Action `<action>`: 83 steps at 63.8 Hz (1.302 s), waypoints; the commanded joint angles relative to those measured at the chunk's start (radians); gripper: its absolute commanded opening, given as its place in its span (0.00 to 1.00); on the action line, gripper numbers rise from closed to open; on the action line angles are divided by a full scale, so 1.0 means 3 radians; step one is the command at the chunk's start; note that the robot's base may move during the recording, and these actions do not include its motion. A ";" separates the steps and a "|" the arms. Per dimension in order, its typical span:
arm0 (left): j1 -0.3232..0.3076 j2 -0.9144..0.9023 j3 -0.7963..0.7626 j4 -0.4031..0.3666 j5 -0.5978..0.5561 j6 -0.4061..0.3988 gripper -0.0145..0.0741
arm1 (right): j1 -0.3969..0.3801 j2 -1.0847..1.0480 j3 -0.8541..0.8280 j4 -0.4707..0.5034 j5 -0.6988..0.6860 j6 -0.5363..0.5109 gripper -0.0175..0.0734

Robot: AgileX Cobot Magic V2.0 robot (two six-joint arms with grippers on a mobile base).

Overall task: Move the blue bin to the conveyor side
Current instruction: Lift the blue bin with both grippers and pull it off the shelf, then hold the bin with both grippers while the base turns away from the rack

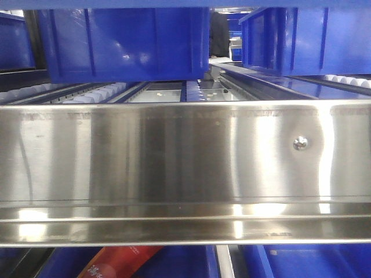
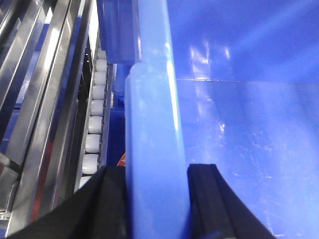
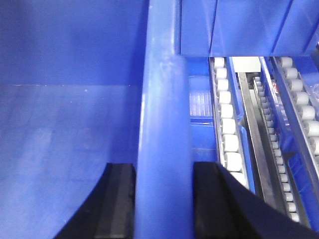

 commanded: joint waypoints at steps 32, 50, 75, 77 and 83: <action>-0.0025 -0.0070 -0.0039 0.0032 -0.0261 0.0020 0.14 | 0.0001 -0.0072 -0.0054 -0.0097 -0.0462 -0.0008 0.09; -0.0025 -0.0070 -0.0039 0.0032 -0.0261 0.0020 0.14 | 0.0001 -0.0072 -0.0054 -0.0097 -0.0462 -0.0008 0.09; -0.0025 -0.0070 -0.0039 0.0032 -0.0261 0.0020 0.14 | 0.0001 -0.0072 -0.0054 -0.0097 -0.0462 -0.0008 0.09; -0.0025 -0.0070 -0.0039 0.0032 -0.0261 0.0020 0.14 | 0.0001 -0.0072 -0.0054 -0.0097 -0.0462 -0.0008 0.09; -0.0025 -0.0070 -0.0039 0.0032 -0.0261 0.0020 0.14 | 0.0001 -0.0072 -0.0054 -0.0097 -0.0462 -0.0008 0.09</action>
